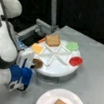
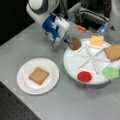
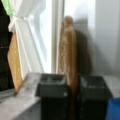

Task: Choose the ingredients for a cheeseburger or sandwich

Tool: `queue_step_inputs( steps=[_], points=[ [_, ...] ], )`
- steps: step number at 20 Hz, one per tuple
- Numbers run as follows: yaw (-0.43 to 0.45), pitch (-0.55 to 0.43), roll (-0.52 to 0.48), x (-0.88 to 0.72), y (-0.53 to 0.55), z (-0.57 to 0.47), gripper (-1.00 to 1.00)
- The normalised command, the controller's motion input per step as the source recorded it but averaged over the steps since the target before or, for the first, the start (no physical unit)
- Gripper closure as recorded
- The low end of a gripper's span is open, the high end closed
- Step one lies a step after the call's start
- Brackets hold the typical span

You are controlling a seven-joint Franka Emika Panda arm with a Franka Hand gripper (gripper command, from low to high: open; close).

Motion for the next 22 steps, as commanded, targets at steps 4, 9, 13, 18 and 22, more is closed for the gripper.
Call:
queue_step_inputs(
  steps=[4,9,13,18,22],
  points=[
    [0.15,0.04,0.096,0.07,-0.33,0.12,1.0],
    [0.177,0.07,0.051,0.12,-0.25,0.12,1.0],
    [0.192,0.131,0.009,0.14,-0.18,0.12,1.0],
    [0.223,0.17,-0.051,0.16,-0.14,0.15,1.0],
    [0.283,0.199,-0.122,0.24,-0.14,0.26,1.0]
  ],
)
